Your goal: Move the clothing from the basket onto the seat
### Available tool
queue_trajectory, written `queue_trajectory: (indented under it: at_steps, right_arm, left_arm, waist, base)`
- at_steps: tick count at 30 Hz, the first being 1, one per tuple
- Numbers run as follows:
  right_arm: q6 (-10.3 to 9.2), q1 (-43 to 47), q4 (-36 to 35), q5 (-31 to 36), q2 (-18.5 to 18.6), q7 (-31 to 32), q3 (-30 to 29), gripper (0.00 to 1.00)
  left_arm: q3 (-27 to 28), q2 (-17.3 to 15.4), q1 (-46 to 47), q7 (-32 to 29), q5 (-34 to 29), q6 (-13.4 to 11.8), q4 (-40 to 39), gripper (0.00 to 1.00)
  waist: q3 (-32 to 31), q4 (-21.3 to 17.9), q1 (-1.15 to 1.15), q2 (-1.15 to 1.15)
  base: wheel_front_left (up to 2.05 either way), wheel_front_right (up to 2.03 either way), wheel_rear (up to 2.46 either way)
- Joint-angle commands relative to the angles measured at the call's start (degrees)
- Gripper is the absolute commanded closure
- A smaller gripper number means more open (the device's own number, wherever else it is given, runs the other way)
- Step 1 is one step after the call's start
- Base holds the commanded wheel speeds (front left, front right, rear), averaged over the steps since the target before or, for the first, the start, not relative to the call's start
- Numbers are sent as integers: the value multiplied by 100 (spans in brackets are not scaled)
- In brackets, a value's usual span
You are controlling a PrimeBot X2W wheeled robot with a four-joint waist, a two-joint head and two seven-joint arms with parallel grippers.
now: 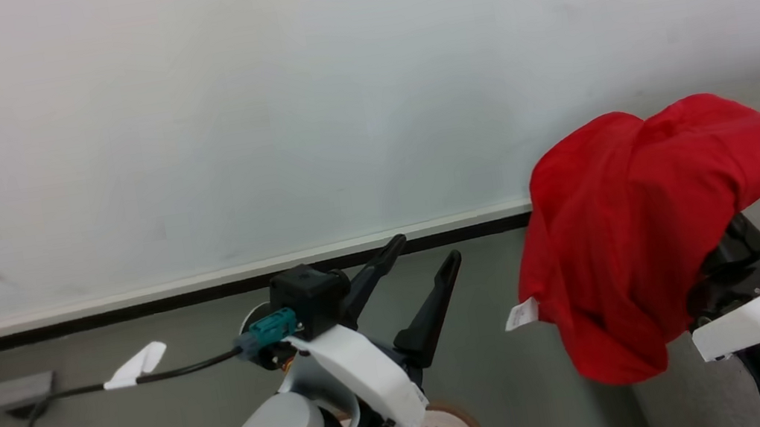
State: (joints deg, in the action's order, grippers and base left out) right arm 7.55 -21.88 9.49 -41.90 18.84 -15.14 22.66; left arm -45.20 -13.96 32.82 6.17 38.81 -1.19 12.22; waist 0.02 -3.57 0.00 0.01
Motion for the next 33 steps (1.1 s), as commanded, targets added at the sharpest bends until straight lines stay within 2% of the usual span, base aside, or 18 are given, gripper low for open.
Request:
queue_trajectory:
  at_steps: [1,14,20,25,33]
  right_arm:
    - [-12,89,-75,61,69,0,-22,100]
    - [-12,243,-583,127,238,0,-243,100]
    - [-12,375,-771,160,172,0,-419,100]
    - [-12,422,-895,186,135,0,-573,100]
    - [-12,90,-848,67,94,0,-980,100]
  left_arm:
    - [3,-74,-87,76,-117,-13,-27,0]
    - [-138,-293,-146,421,-375,58,-94,0]
    - [-163,-359,-110,508,-500,25,-119,0]
    - [-213,-424,23,577,-665,-31,-112,0]
    - [-261,-506,230,634,-856,31,-99,0]
  waist:
    - [28,-298,0,-1]
    - [278,-1621,0,-1]
    - [435,-2031,0,-1]
    - [625,-2179,0,-1]
    - [1094,-2075,0,-1]
  base:
    - [0,0,0]
    - [0,0,0]
    - [0,0,0]
    - [0,0,0]
    - [0,0,0]
